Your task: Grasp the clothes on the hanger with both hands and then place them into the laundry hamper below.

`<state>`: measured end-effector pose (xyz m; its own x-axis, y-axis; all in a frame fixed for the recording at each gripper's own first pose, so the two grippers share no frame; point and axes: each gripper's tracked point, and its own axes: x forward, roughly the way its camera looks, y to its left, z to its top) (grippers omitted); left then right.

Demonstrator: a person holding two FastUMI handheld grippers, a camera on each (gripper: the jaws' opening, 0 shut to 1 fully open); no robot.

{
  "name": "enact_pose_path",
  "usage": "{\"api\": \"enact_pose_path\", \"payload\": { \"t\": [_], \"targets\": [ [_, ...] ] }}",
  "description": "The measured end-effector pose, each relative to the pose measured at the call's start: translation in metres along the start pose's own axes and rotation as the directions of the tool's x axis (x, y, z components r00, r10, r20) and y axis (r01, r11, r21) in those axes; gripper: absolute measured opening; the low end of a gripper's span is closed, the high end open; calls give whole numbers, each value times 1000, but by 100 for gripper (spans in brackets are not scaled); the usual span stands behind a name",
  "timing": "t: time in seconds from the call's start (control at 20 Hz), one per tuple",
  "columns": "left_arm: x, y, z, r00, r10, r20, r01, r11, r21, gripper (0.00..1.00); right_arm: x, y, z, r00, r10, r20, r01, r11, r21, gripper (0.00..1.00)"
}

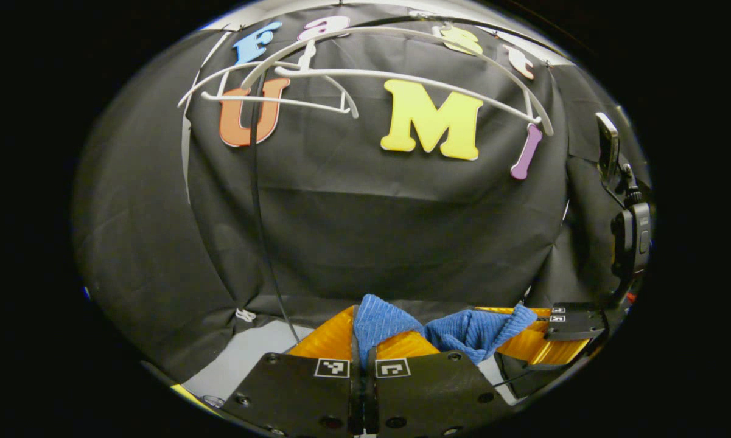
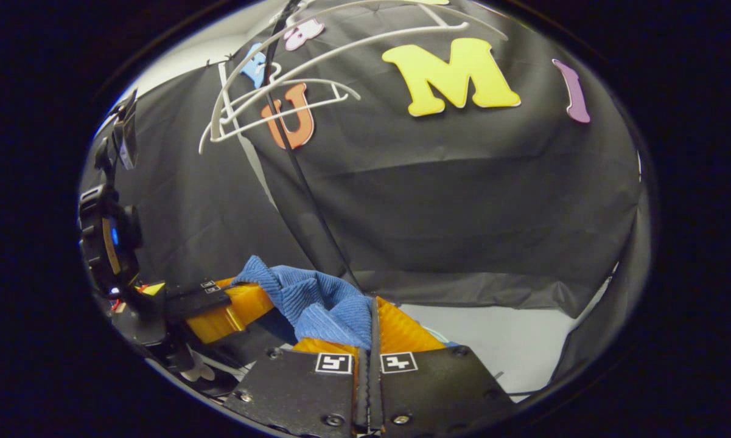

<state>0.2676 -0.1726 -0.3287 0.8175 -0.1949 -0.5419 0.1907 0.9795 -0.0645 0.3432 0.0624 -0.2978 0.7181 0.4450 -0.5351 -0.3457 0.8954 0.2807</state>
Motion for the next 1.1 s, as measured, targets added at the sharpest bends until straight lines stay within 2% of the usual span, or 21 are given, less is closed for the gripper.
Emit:
{"api": "enact_pose_path", "payload": {
  "t": [0.05,0.2,0.25,0.35,0.55,0.75,0.8,0.9,0.95,1.0,1.05,1.1],
  "targets": [
    [1,0,-13,1000,-2,-23,2,1000,-7,1,7,3,-8,1000,3,-24,-3,1000,-1,4],
    [4,8,-54,994,-1,-107,-3,999,-36,2,23,5,-34,993,-3,-116,2,1000,-5,4],
    [6,10,-69,989,5,-145,-13,999,-49,5,26,3,-41,989,-14,-150,13,1000,-7,4],
    [10,19,-99,975,33,-220,-48,997,-64,1,32,4,-61,975,-37,-220,35,999,-9,4],
    [2,13,-119,945,21,-326,-49,996,-76,2,32,0,-80,939,-84,-334,91,996,5,5],
    [-1,21,-136,922,44,-384,-71,996,-57,1,34,-11,-87,918,-169,-359,171,985,-25,5],
    [0,21,-138,919,47,-390,-74,996,-56,8,33,-12,-87,921,-177,-346,178,984,-30,5],
    [-1,19,-136,922,31,-387,-60,996,-64,0,26,-13,-82,926,-176,-334,177,984,-30,5],
    [-4,18,-133,923,24,-384,-53,996,-66,1,24,-11,-78,929,-179,-323,179,983,-30,13],
    [-3,17,-133,931,11,-366,-38,997,-66,29,25,-9,-73,933,-186,-307,182,982,-40,18],
    [-1,18,-126,938,20,-347,-41,998,-55,46,26,-11,-67,937,-206,-281,197,979,-62,41],
    [2,21,-126,943,32,-333,-50,998,-44,64,27,-16,-61,942,-228,-246,214,973,-84,44]
  ]
}}
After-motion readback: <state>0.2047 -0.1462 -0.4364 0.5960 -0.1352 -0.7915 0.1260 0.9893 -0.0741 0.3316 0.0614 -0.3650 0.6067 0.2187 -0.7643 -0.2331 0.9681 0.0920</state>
